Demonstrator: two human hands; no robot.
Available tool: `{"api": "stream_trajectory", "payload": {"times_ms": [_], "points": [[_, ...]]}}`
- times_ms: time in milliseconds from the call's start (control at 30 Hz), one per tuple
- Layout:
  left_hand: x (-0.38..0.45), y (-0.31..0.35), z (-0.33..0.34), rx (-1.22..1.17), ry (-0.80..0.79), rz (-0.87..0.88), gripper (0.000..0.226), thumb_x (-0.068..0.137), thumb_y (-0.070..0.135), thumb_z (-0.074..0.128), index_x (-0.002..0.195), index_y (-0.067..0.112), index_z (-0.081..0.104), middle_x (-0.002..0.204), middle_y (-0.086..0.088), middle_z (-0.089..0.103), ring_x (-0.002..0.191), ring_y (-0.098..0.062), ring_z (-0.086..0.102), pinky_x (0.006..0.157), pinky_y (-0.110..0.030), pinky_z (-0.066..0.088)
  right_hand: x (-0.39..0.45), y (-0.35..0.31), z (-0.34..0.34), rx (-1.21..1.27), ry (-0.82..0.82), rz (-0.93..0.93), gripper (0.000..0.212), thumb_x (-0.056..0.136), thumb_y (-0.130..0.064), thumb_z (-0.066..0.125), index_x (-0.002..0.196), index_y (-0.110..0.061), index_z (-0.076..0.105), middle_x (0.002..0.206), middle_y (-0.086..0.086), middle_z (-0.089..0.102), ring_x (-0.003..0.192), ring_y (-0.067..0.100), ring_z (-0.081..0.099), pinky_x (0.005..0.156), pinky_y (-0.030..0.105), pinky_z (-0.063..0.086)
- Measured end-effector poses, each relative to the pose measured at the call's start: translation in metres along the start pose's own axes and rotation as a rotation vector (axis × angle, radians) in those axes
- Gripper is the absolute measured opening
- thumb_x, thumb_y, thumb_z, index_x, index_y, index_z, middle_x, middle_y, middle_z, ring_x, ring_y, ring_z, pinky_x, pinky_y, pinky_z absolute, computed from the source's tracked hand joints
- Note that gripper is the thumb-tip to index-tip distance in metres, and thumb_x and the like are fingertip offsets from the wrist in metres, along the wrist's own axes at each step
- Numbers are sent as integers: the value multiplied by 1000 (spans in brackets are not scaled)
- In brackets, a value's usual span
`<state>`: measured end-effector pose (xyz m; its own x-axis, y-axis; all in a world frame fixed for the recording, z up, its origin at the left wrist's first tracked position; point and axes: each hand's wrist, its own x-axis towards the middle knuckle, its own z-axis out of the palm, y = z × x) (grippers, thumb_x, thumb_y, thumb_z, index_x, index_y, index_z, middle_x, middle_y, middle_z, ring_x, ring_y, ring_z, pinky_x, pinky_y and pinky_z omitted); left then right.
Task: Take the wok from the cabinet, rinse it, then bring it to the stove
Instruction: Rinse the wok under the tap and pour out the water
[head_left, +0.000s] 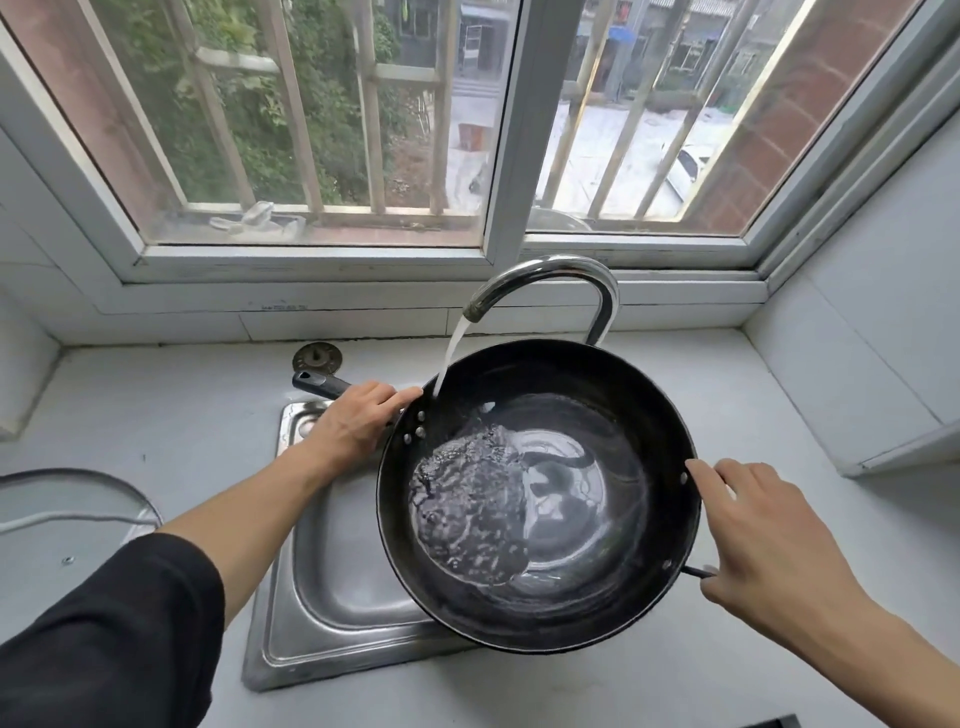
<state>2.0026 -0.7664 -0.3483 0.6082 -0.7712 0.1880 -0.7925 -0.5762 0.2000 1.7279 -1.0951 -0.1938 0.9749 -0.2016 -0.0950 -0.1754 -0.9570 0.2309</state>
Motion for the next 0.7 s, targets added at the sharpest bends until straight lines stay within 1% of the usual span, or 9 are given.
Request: {"api": "stream_trajectory", "payload": {"times_ms": [133, 200, 300, 367, 433, 500, 600, 700], "points": [[4, 6, 1, -30, 19, -1, 53, 83, 38, 40, 130, 14, 48, 84, -8, 57, 72, -27, 52, 68, -41, 50, -3, -1, -10, 3, -1, 17, 78, 30, -16, 77, 106, -14, 56, 85, 1, 51, 75, 26, 47, 52, 29, 30], [3, 5, 4, -29, 33, 8, 52, 84, 35, 41, 130, 13, 49, 84, -8, 57, 71, -26, 51, 68, -41, 49, -4, -2, -8, 6, -3, 21, 81, 30, -15, 78, 108, -13, 56, 87, 2, 53, 76, 27, 48, 53, 29, 33], [2, 0, 7, -4, 56, 1, 48, 84, 28, 42, 130, 13, 49, 84, -9, 58, 71, -27, 51, 65, -42, 49, -3, -2, -2, 17, 8, 21, 86, 30, -12, 78, 112, -10, 56, 91, 5, 54, 78, 29, 49, 55, 32, 41], [0, -3, 6, 22, 75, -7, 47, 83, 20, 48, 129, 12, 50, 85, -10, 59, 71, -29, 53, 64, -42, 49, -2, -2, 4, 37, 13, 22, 90, 30, -10, 78, 117, -9, 55, 93, 6, 53, 80, 29, 49, 58, 33, 43], [-3, -6, 4, 52, 88, -16, 53, 77, 8, 62, 129, 12, 51, 87, -10, 60, 74, -29, 55, 65, -42, 49, 1, -2, 10, 54, 19, 18, 94, 32, -9, 80, 122, -8, 54, 97, 6, 53, 83, 29, 48, 62, 33, 43], [-5, -9, 1, 82, 83, -47, 63, 73, 1, 69, 131, 12, 49, 90, -9, 60, 78, -29, 56, 68, -41, 48, 5, -2, 15, 72, 24, 8, 98, 33, -10, 84, 126, -8, 53, 102, 6, 53, 89, 29, 48, 67, 35, 45], [-8, -13, -2, 131, 78, -103, 70, 69, -2, 72, 131, 12, 45, 90, -8, 60, 81, -30, 56, 70, -41, 48, 14, -3, 19, 103, 46, -7, 103, 33, -9, 88, 130, -6, 52, 109, 9, 54, 95, 31, 49, 73, 39, 49], [-11, -17, -6, 183, 80, -122, 69, 63, -6, 72, 125, 11, 48, 89, -8, 60, 81, -31, 56, 70, -41, 47, 26, -4, 21, 100, 65, -31, 107, 32, -10, 89, 131, -4, 51, 111, 12, 54, 96, 32, 49, 75, 41, 50]]}}
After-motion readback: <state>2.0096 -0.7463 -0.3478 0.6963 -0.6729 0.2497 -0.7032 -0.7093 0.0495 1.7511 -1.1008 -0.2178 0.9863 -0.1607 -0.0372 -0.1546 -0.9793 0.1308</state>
